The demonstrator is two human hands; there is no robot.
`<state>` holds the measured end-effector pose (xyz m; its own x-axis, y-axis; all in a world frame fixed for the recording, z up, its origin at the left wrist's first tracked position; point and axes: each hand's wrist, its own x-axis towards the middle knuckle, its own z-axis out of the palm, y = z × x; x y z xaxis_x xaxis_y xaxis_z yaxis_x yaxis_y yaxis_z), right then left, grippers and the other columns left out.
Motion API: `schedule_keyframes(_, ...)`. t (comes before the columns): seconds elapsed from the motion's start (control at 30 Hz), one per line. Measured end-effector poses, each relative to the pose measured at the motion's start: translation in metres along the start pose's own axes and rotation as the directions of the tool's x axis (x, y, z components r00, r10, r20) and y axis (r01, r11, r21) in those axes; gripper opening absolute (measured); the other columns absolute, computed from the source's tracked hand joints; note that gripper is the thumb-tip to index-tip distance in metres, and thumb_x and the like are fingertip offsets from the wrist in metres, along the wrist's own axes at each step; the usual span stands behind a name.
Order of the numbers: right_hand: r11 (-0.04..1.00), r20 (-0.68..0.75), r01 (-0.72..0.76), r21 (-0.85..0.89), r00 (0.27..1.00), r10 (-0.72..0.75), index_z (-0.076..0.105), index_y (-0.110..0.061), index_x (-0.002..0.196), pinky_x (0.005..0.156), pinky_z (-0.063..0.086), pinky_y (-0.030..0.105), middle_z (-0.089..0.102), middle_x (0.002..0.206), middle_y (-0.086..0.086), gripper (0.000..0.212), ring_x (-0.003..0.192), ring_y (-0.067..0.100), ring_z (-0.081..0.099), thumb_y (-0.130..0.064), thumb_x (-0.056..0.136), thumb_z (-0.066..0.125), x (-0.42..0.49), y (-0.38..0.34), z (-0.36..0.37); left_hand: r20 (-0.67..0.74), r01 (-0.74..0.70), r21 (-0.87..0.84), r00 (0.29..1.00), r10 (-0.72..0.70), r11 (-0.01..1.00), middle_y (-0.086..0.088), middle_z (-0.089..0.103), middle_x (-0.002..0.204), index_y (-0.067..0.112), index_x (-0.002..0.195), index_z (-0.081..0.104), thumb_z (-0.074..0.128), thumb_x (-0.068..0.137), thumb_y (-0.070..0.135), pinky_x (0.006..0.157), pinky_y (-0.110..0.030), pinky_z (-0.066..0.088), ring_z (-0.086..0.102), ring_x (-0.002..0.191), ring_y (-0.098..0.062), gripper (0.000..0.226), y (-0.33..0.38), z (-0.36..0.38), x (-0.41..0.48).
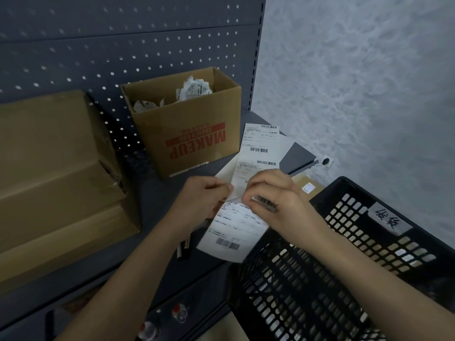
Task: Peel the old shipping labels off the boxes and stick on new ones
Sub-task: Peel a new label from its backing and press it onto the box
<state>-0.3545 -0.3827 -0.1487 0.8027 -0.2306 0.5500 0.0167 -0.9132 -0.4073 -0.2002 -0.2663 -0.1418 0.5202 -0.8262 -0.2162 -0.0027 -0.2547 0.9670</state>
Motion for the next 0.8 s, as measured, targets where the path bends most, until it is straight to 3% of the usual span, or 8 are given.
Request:
schedule_keyframes(0.1, 0.999, 0.037, 0.044, -0.007, 0.998, -0.043, 0.069, -0.014, 0.091, 0.086, 0.043, 0.041, 0.061, 0.095, -0.004, 0.006, 0.099, 0.02, 0.056, -0.016, 0.091, 0.064, -0.001, 0.001, -0.004, -0.044, -0.013, 0.05, 0.999, 0.016, 0.999, -0.023, 0.071, 0.088, 0.009, 0.084, 0.075, 0.065, 0.091, 0.018, 0.081, -0.05, 0.055, 0.067, 0.076, -0.032, 0.015, 0.001, -0.002, 0.006)
schedule_keyframes(0.2, 0.997, 0.061, 0.076, -0.011, 0.995, -0.075, 0.068, -0.014, 0.09, 0.088, 0.041, 0.038, 0.059, 0.094, -0.006, 0.004, 0.098, 0.019, 0.055, -0.013, 0.091, 0.065, -0.003, -0.001, -0.009, -0.081, -0.014, 0.108, 0.996, 0.023, 0.994, -0.015, 0.072, 0.079, 0.011, 0.08, 0.075, 0.065, 0.091, 0.019, 0.074, -0.043, 0.056, 0.067, 0.071, -0.027, 0.017, -0.001, -0.003, 0.014)
schedule_keyframes(0.47, 0.996, 0.138, 0.088, 0.018, 0.986, -0.09, 0.064, -0.015, 0.086, 0.091, 0.04, 0.035, 0.058, 0.088, -0.008, 0.007, 0.083, 0.016, 0.059, -0.012, 0.092, 0.06, -0.006, -0.005, -0.026, -0.132, 0.016, 0.199, 0.991, 0.011, 0.98, -0.014, 0.068, 0.074, 0.011, 0.078, 0.074, 0.065, 0.091, 0.023, 0.065, -0.034, 0.048, 0.059, 0.065, -0.018, 0.021, -0.005, -0.007, 0.024)
schedule_keyframes(0.63, 0.996, 0.109, 0.072, 0.046, 0.991, -0.076, 0.063, -0.014, 0.085, 0.088, 0.037, 0.026, 0.059, 0.087, -0.005, 0.007, 0.082, 0.014, 0.058, -0.009, 0.09, 0.061, -0.002, -0.008, -0.038, -0.132, 0.004, 0.246, 0.991, 0.029, 0.969, -0.017, 0.072, 0.084, 0.01, 0.08, 0.075, 0.065, 0.091, 0.022, 0.067, -0.031, 0.049, 0.062, 0.068, -0.017, 0.019, -0.005, -0.007, 0.024)
schedule_keyframes(0.8, 0.994, 0.059, 0.051, 0.092, 0.997, -0.057, 0.065, -0.013, 0.085, 0.081, 0.043, 0.026, 0.059, 0.088, -0.006, 0.011, 0.085, 0.013, 0.057, -0.002, 0.087, 0.066, 0.004, -0.008, -0.048, -0.126, 0.009, 0.289, 0.992, 0.028, 0.957, -0.013, 0.071, 0.073, 0.012, 0.075, 0.074, 0.066, 0.091, 0.023, 0.063, -0.027, 0.047, 0.061, 0.062, -0.013, 0.021, -0.003, -0.007, 0.026)
